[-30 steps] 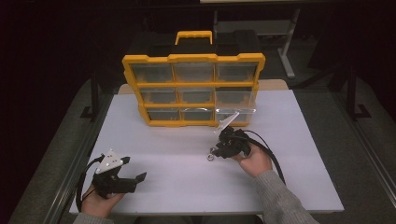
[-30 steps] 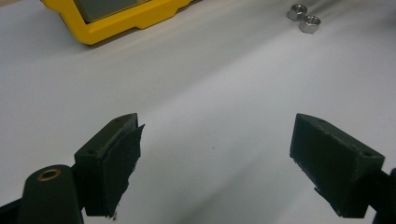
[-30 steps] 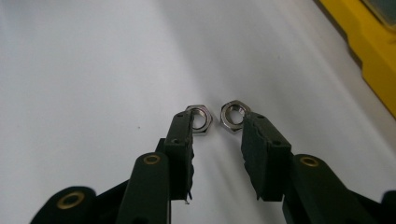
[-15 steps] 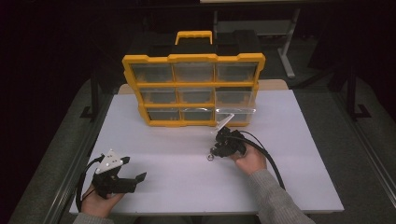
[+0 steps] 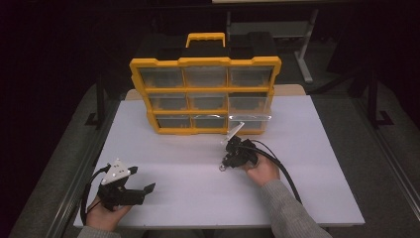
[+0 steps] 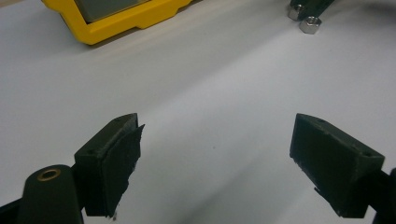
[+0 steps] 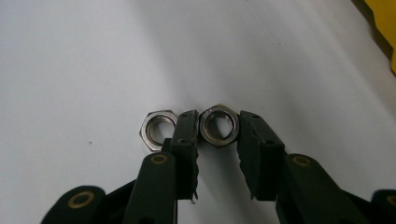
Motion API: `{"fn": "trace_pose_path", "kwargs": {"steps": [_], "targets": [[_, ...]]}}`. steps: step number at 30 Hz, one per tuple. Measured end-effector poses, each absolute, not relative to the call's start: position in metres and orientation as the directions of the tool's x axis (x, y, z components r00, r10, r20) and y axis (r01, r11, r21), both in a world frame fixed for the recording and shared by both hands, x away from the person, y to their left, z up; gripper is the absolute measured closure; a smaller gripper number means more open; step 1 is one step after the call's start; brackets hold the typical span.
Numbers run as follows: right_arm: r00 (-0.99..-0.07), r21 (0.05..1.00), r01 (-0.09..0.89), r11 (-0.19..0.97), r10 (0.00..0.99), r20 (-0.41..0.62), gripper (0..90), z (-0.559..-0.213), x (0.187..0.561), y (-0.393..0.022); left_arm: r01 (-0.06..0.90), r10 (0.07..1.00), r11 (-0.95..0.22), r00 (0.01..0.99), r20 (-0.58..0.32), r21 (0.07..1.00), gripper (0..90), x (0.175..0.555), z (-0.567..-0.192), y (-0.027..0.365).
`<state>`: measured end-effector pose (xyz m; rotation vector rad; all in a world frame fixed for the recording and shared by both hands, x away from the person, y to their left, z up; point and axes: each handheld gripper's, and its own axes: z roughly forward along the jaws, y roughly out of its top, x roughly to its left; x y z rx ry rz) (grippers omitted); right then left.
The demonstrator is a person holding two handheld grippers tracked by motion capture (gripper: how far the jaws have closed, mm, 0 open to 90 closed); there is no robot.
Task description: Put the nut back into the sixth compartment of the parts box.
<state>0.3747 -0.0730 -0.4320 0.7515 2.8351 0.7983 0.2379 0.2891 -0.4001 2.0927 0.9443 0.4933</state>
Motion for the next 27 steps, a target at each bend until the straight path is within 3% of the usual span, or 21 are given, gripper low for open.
{"fn": "trace_pose_path", "kwargs": {"steps": [27], "targets": [[-0.872,0.533,0.443,0.721,0.484,0.070,69.1,-0.416,0.363,-0.086,0.463,0.761,-0.425,0.648,0.030,0.778,15.6,0.238,-0.401,0.289]]}}
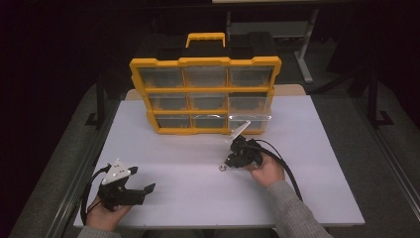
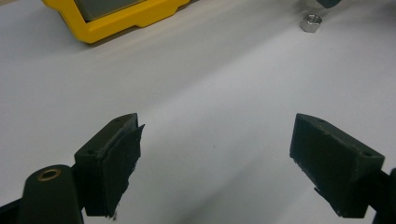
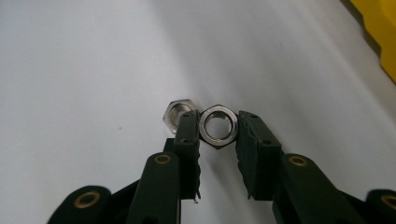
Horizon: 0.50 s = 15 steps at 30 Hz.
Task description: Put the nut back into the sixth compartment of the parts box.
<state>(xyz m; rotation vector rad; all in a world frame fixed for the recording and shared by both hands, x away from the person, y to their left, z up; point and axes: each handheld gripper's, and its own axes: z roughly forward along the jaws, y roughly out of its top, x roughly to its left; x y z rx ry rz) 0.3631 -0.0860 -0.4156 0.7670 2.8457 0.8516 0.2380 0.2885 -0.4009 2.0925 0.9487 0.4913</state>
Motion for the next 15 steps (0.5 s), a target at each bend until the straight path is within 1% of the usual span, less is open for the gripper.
{"fn": "trace_pose_path", "kwargs": {"steps": [4,13,15], "targets": [[-0.881,0.532,0.431,0.728,0.466,0.076,69.1,-0.410,0.358,-0.089,0.468,0.761,-0.429,0.649,0.029,0.773,15.6,0.238,-0.401,0.288],[-0.892,0.557,0.430,0.711,0.430,0.140,69.1,-0.393,0.349,-0.094,0.466,0.760,-0.427,0.649,0.028,0.775,15.6,0.238,-0.401,0.288],[-0.893,0.554,0.429,0.713,0.429,0.139,69.1,-0.389,0.346,-0.095,0.467,0.760,-0.427,0.649,0.028,0.775,15.6,0.238,-0.401,0.288]]}}
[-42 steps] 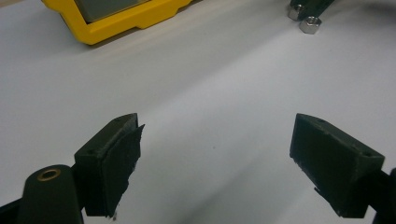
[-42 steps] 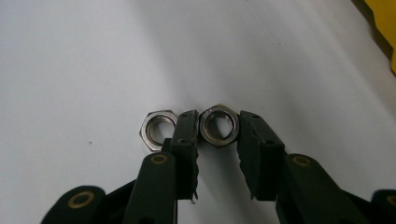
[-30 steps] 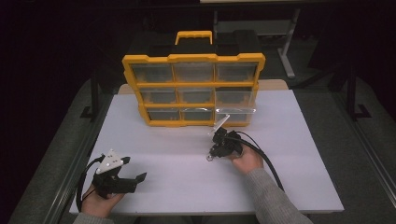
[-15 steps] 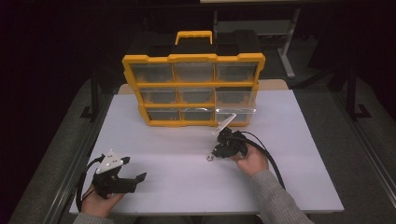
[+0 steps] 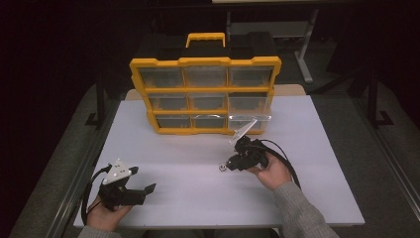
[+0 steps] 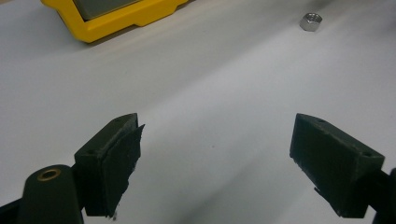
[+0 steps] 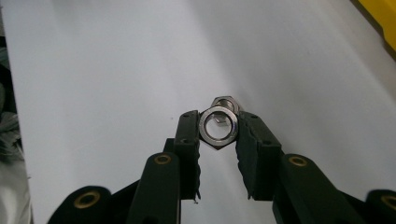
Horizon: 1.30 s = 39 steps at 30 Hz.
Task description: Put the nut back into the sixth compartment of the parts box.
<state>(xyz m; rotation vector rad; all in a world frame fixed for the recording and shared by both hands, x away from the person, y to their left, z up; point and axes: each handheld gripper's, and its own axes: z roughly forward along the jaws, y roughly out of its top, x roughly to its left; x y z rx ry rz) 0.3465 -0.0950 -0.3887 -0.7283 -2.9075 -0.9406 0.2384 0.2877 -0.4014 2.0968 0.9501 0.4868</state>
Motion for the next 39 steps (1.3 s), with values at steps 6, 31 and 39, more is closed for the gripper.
{"fn": "trace_pose_path", "kwargs": {"steps": [6,31,39], "targets": [[-0.904,0.566,0.408,0.716,0.403,0.142,69.1,-0.374,0.343,-0.096,0.467,0.761,-0.427,0.648,0.028,0.774,15.6,0.238,-0.401,0.288],[-0.896,0.616,0.407,0.675,0.427,0.124,69.1,-0.277,0.359,-0.123,0.461,0.758,-0.435,0.651,0.039,0.774,15.6,0.238,-0.400,0.289],[-0.885,0.634,0.413,0.654,0.453,0.108,69.1,-0.245,0.369,-0.131,0.460,0.760,-0.431,0.649,0.038,0.776,15.6,0.238,-0.400,0.289]]}}
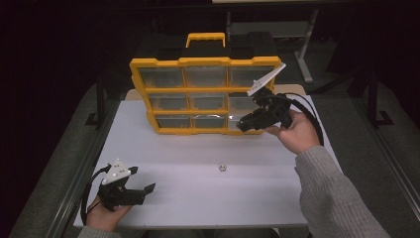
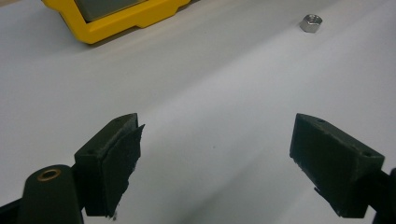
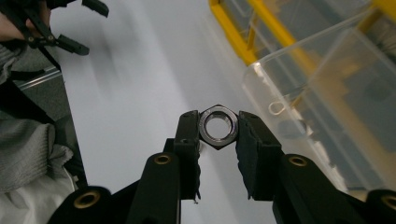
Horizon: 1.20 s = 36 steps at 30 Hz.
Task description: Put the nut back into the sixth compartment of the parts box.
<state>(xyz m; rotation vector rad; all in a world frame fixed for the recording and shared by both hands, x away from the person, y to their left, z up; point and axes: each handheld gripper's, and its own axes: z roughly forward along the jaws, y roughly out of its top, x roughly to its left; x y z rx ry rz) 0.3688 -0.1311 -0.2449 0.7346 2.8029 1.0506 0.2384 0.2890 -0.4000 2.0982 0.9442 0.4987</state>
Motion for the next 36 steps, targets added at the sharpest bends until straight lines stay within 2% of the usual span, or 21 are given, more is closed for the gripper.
{"fn": "trace_pose_path", "kwargs": {"steps": [14,26,36], "targets": [[-0.858,0.632,0.440,0.637,0.507,0.086,69.1,-0.217,0.394,-0.135,0.459,0.758,-0.431,0.651,0.036,0.777,15.6,0.238,-0.400,0.289],[-0.814,0.584,0.511,0.630,0.572,0.095,69.0,-0.239,0.423,-0.134,0.459,0.760,-0.421,0.650,0.028,0.783,15.6,0.238,-0.401,0.290],[-0.802,0.549,0.543,0.635,0.586,0.115,67.3,-0.258,0.436,-0.134,0.466,0.764,-0.415,0.645,0.021,0.781,15.6,0.238,-0.401,0.291]]}}
